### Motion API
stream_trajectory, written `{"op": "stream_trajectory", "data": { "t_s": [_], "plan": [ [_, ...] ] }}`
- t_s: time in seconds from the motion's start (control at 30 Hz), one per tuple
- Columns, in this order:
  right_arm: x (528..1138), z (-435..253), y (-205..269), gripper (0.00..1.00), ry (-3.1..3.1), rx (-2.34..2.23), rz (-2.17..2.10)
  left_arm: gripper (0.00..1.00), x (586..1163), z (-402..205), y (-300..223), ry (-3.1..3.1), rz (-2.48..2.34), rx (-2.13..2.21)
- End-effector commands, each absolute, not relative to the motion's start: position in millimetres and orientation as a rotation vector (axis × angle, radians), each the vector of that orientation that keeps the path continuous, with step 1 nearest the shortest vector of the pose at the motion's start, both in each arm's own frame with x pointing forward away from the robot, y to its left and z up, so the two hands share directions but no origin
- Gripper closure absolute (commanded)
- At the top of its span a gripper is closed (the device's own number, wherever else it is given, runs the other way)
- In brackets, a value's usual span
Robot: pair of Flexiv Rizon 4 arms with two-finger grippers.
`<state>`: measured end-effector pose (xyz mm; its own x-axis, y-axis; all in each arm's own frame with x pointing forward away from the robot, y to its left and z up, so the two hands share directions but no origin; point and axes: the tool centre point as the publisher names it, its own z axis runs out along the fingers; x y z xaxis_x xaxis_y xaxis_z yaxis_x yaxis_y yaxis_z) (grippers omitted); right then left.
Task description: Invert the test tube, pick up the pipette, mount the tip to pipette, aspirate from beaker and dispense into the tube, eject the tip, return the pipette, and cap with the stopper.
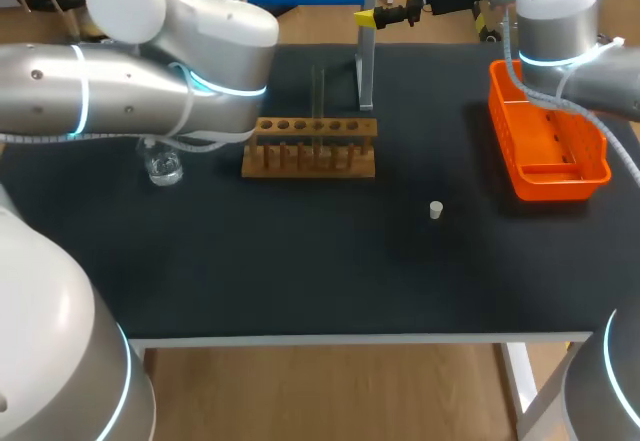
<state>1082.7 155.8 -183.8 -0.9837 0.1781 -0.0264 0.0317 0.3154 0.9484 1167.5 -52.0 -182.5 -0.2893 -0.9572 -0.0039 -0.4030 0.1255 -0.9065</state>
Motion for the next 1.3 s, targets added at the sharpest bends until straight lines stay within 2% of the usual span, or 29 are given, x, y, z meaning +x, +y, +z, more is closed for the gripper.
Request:
{"op": "stream_trajectory", "data": {
  "t_s": [0.03, 1.27, 1.3],
  "plan": [
    [1083, -183, 155, 0.00, 2.449, 0.195, 1.755, 1.00, 1174, -183, -56, 1.786, -1.114, -1.329],
    [1083, -183, 155, 0.00, 2.449, 0.195, 1.755, 1.00, 1181, -202, -60, 1.822, -1.073, -1.389],
    [1083, -183, 155, 0.00, 2.449, 0.195, 1.755, 0.93, 1181, -203, -60, 1.824, -1.076, -1.394]
  ]
}}
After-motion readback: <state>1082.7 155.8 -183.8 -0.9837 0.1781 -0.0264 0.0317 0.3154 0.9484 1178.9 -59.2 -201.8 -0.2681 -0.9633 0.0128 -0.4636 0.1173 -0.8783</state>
